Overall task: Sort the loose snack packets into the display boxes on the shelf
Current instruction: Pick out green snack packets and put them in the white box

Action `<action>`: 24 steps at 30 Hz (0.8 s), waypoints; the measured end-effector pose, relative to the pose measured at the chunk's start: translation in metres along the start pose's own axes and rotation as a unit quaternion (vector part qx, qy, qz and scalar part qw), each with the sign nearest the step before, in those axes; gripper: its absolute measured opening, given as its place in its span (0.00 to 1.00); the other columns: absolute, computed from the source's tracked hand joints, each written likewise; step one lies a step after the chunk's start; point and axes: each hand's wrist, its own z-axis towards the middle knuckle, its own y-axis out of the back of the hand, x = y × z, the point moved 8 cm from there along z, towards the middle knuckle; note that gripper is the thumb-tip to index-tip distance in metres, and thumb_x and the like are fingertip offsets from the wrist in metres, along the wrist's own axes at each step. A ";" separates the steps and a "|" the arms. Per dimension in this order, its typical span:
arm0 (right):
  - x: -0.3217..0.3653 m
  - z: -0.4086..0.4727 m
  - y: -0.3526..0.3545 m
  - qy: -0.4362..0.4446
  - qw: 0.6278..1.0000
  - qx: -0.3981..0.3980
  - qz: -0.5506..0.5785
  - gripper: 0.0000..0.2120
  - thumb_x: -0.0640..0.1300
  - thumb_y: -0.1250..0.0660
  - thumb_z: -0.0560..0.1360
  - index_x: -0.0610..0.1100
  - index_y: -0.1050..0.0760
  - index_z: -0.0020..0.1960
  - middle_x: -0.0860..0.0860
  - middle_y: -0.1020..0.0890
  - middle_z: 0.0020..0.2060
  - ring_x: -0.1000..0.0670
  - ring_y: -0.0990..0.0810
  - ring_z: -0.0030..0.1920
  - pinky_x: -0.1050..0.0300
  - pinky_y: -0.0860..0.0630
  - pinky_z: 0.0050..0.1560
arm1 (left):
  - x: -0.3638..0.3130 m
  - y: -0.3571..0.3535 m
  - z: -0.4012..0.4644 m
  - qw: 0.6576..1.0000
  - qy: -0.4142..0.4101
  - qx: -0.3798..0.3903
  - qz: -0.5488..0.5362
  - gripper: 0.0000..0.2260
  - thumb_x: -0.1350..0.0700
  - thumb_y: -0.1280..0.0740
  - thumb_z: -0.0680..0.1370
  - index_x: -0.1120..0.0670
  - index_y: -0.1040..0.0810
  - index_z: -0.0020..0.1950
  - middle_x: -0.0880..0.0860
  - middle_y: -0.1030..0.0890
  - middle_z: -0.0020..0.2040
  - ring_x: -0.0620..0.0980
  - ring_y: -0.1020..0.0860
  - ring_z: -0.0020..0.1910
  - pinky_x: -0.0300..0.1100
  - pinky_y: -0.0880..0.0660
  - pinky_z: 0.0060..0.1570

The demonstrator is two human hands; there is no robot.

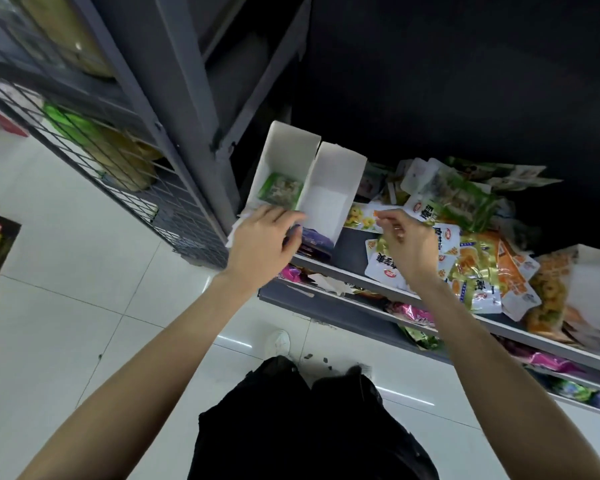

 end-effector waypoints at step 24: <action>-0.120 0.040 0.047 0.075 0.934 0.001 -0.350 0.06 0.39 0.25 0.67 0.43 0.22 0.37 0.51 0.25 0.20 0.52 0.29 0.17 0.65 0.29 0.22 | -0.093 -0.152 0.053 0.891 0.295 0.202 -0.280 0.20 0.55 0.35 0.78 0.56 0.32 0.69 0.54 0.26 0.66 0.50 0.25 0.61 0.25 0.36 0.47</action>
